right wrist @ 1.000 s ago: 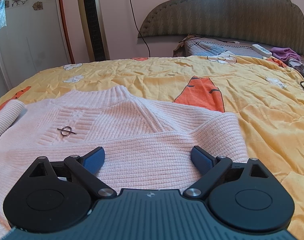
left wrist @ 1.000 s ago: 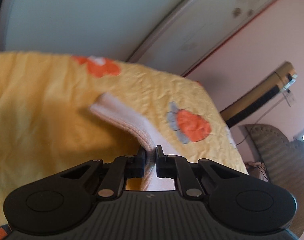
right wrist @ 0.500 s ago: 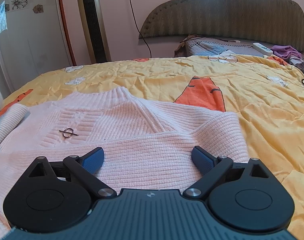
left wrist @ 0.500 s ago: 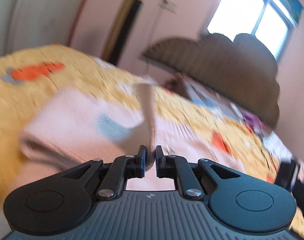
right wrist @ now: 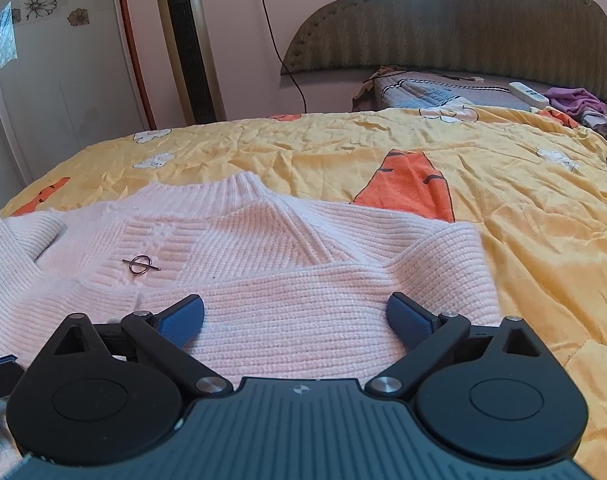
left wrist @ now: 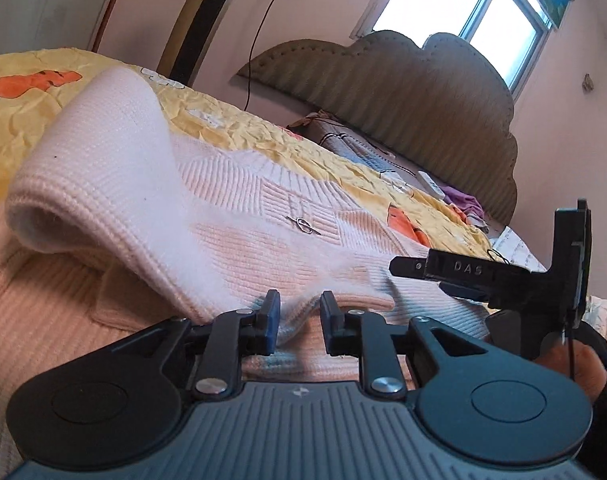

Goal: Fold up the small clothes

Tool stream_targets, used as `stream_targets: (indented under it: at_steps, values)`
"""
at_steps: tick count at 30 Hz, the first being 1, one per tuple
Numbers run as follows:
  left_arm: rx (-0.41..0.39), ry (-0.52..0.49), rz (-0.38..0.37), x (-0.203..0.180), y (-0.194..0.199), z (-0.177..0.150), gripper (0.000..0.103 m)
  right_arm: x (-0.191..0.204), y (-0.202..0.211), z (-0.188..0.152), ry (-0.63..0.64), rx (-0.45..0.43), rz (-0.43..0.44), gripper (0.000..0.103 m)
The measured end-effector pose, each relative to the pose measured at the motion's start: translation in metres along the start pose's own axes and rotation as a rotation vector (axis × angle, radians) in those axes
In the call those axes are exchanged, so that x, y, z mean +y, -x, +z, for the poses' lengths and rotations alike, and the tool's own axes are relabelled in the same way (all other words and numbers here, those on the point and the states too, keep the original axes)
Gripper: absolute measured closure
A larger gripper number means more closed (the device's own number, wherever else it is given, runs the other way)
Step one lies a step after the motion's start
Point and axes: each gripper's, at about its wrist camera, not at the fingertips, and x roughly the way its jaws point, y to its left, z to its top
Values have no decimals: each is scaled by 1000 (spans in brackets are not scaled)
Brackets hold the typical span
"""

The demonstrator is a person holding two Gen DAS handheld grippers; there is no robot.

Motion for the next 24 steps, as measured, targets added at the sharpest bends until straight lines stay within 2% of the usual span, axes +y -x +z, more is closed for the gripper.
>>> stream_targets:
  at_steps: [2, 3, 5, 6, 7, 8, 10, 13, 16, 18, 21, 23, 24]
  values:
    - [-5, 3, -9, -1, 0, 0, 77, 3, 5, 11, -34, 45, -14, 3]
    - [-8, 3, -18, -1, 1, -1, 75, 3, 10, 16, -85, 59, 7, 2]
    - [-17, -10, -36, -4, 2, -2, 63, -1, 21, 22, -235, 82, 171, 4]
    - [-23, -19, -44, -5, 3, -2, 58, 0, 22, 23, -304, 114, 271, 4]
    - [-32, -31, -50, -7, 4, -3, 50, 2, 19, 23, -342, 154, 328, 5]
    - [-43, -41, -50, -9, 6, -3, 42, 6, 14, 23, -366, 201, 361, 6]
    - [-59, -49, -44, -10, 8, -4, 37, 15, 2, 21, -389, 271, 376, 12]
    - [-58, -36, -50, -8, 8, -3, 37, 24, -4, 21, -388, 274, 392, 14]
    - [-64, -35, -44, -8, 9, -4, 37, 29, -6, 23, -445, 306, 471, 25]
    - [-81, -46, -12, -11, 15, -4, 37, 35, -10, 23, -452, 345, 507, 26]
    - [-119, -25, 4, -9, 41, -9, 37, 47, -16, 20, -436, 380, 504, 25]
    - [-140, 16, 21, -3, 60, -14, 32, 53, -15, 20, -417, 378, 514, 25]
    - [-157, 39, 40, 1, 68, -15, 31, 57, -14, 19, -394, 377, 518, 30]
